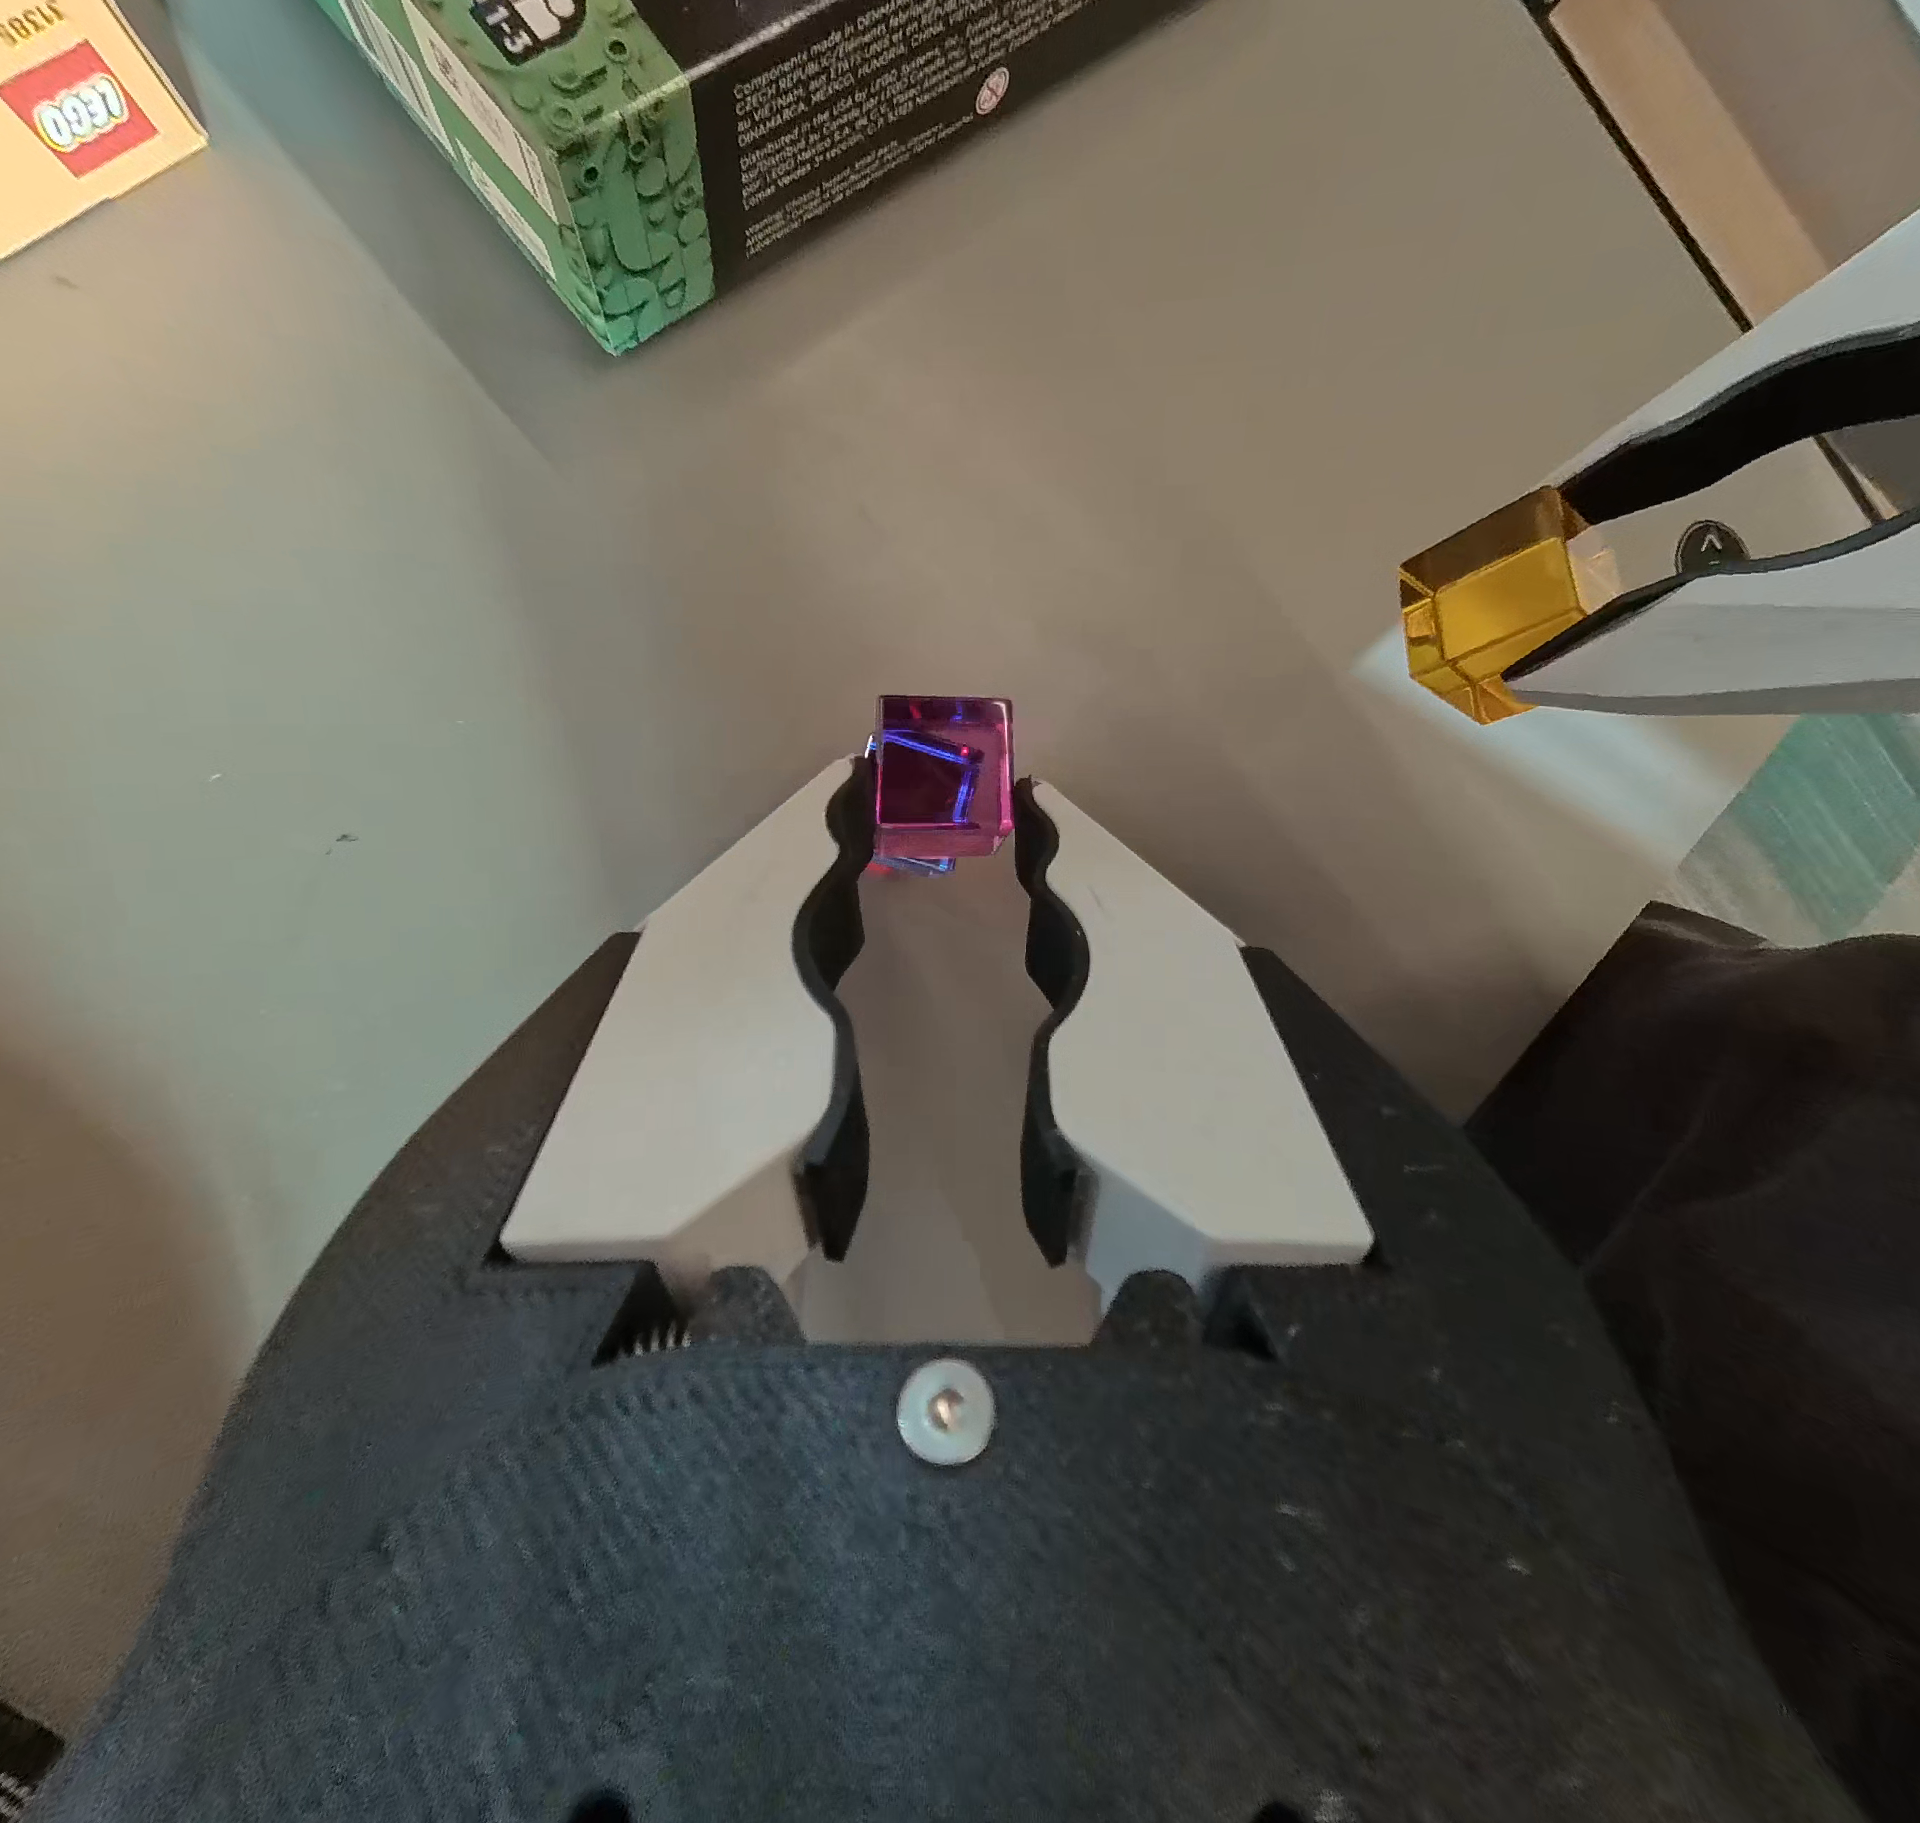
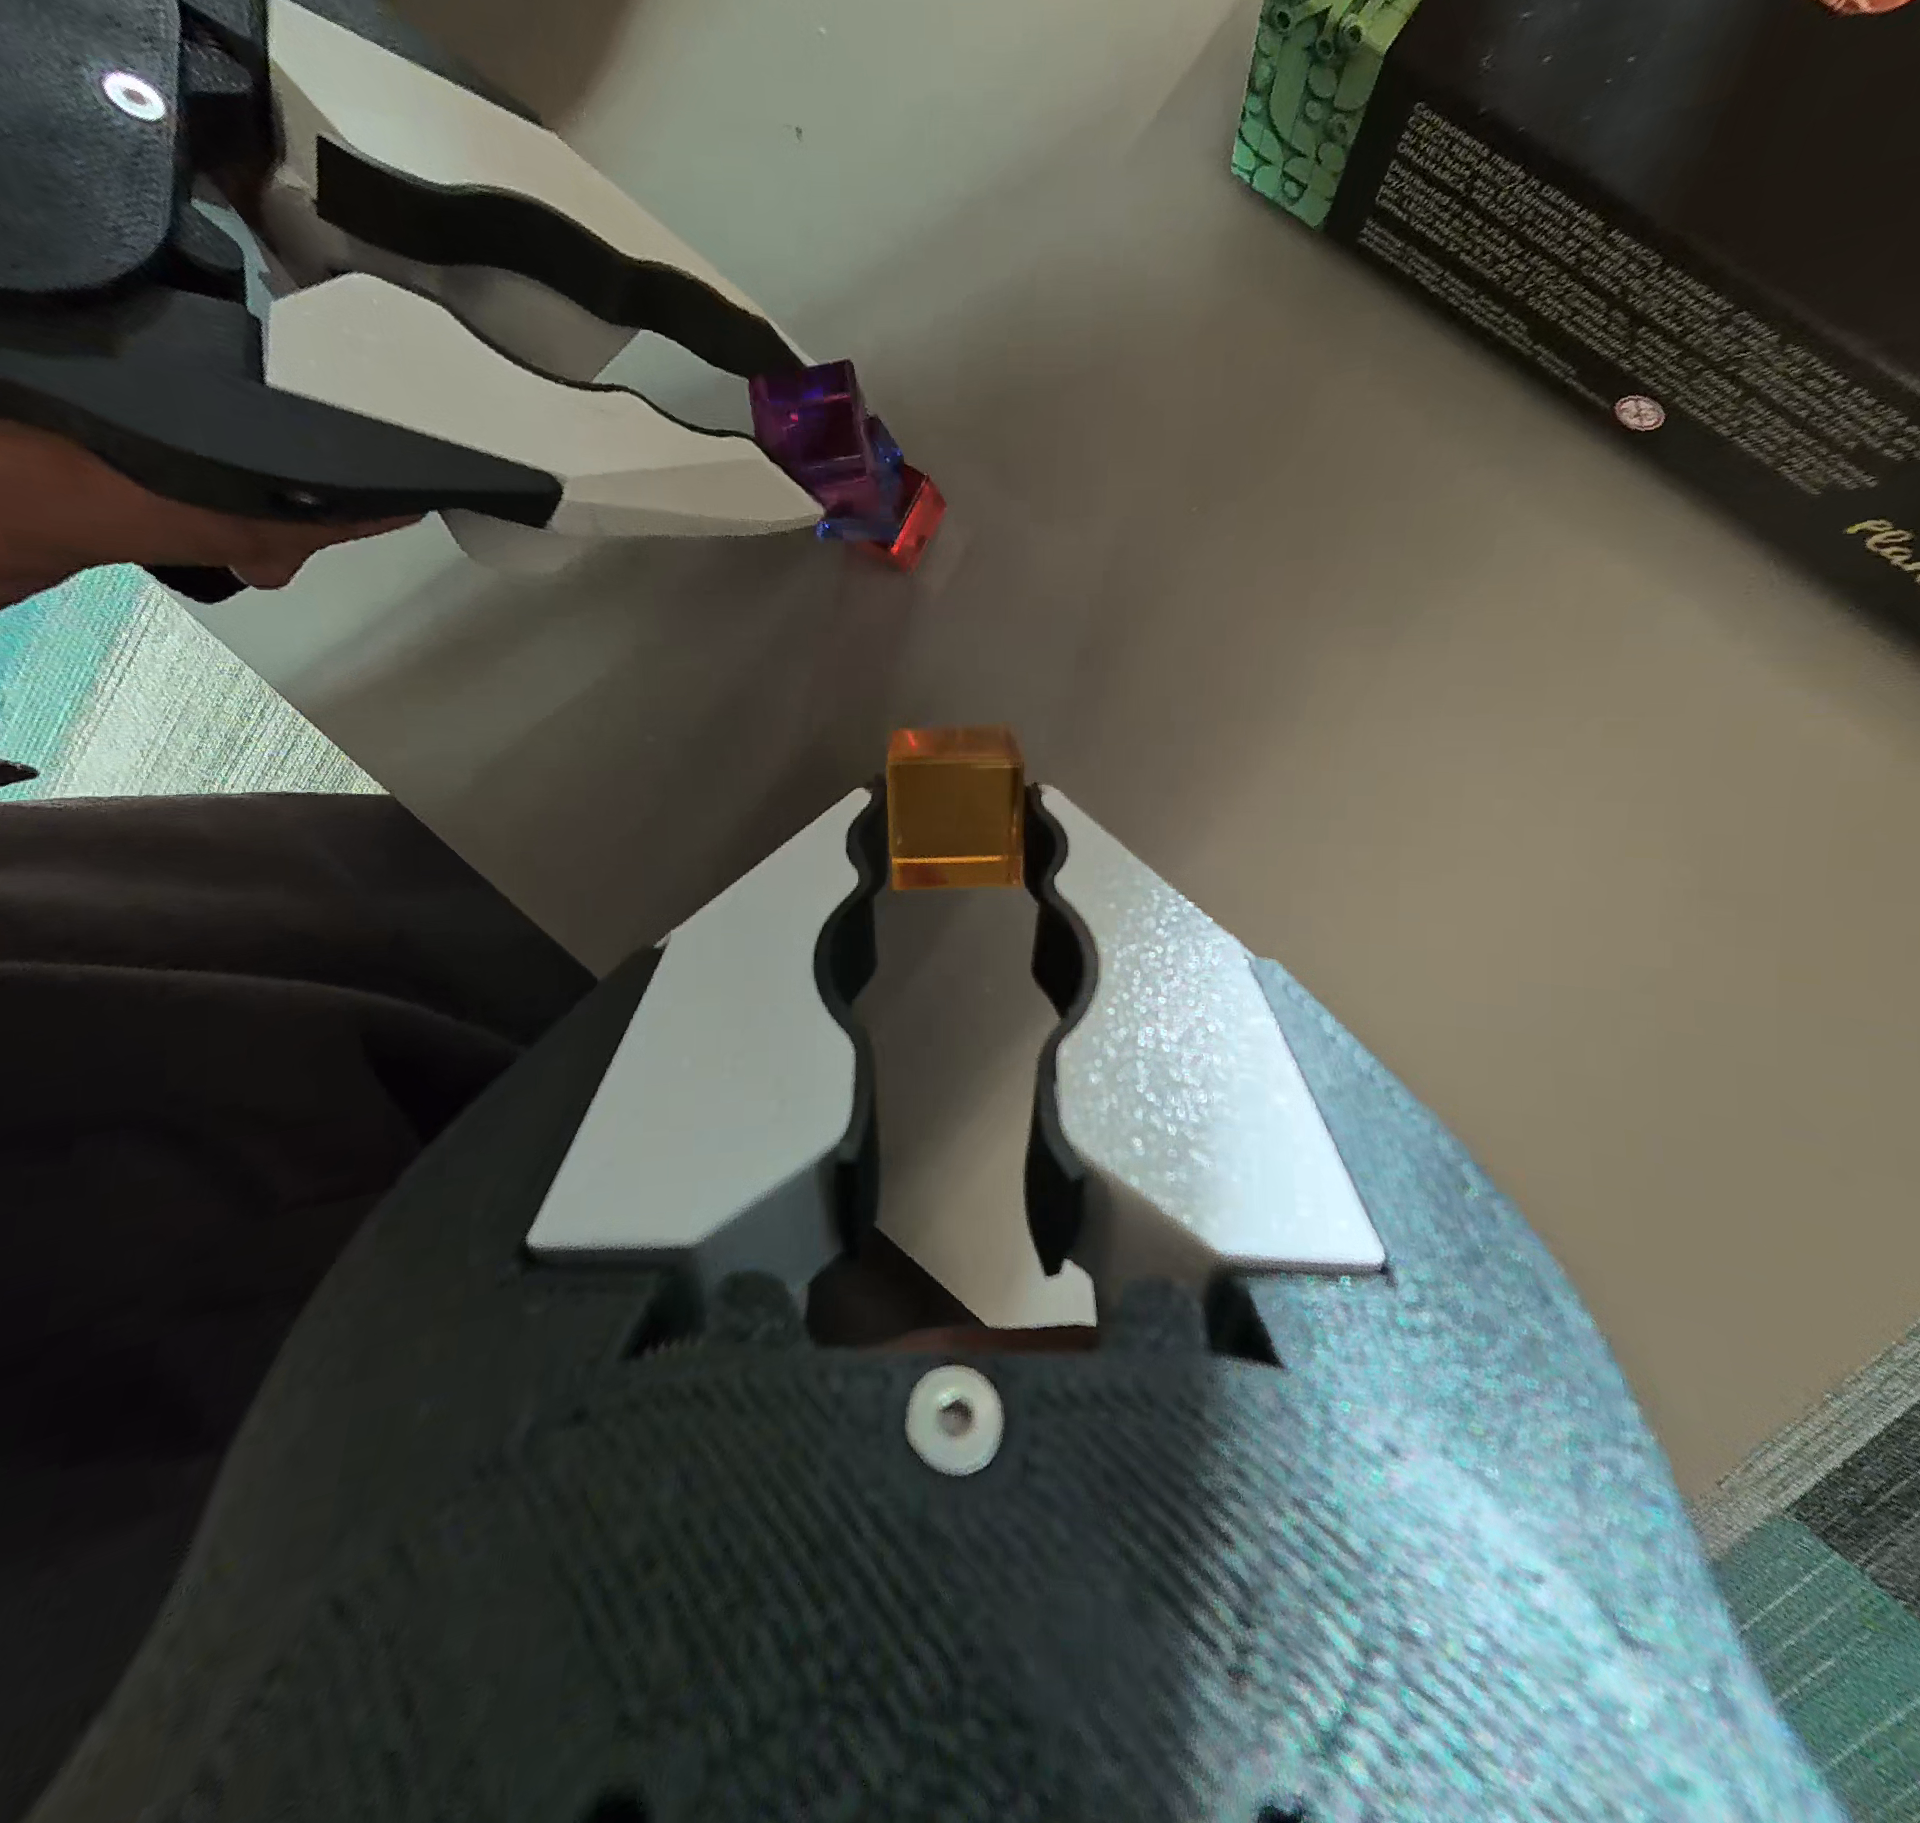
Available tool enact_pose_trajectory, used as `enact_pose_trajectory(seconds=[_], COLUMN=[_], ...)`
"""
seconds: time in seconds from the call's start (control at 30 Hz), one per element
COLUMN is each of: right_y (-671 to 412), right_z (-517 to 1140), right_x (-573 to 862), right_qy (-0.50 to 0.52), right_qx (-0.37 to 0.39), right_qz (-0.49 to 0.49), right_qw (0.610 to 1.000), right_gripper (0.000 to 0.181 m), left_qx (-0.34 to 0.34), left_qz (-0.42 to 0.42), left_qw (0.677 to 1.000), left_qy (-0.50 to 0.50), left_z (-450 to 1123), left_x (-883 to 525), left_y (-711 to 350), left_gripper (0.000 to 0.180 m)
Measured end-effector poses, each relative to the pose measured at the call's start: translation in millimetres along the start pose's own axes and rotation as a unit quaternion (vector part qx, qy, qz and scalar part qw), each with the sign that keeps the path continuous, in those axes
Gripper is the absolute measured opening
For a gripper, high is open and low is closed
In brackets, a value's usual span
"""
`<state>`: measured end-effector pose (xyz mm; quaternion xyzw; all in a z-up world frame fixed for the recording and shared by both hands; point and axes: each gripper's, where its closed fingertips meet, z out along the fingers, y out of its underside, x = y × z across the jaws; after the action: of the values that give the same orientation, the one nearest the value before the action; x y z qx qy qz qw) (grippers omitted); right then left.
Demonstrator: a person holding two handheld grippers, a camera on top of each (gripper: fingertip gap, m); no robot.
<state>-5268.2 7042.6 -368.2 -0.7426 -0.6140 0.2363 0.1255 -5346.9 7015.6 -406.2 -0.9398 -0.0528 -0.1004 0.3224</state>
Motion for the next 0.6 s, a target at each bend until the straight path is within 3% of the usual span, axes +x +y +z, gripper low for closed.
enact_pose_trajectory(seconds=[0.6], right_y=[-59.4], right_z=[23.2], right_x=[-29.3], right_qy=[-0.038], right_qx=[0.018], right_qz=[-0.063], right_qw=[0.997], right_gripper=[0.024], left_qx=[0.002], left_qz=[-0.015], left_qw=[1.0], left_qy=[0.013], left_z=[-9.6], left_x=[-5.8], left_y=[10.7], left_gripper=[0.039])
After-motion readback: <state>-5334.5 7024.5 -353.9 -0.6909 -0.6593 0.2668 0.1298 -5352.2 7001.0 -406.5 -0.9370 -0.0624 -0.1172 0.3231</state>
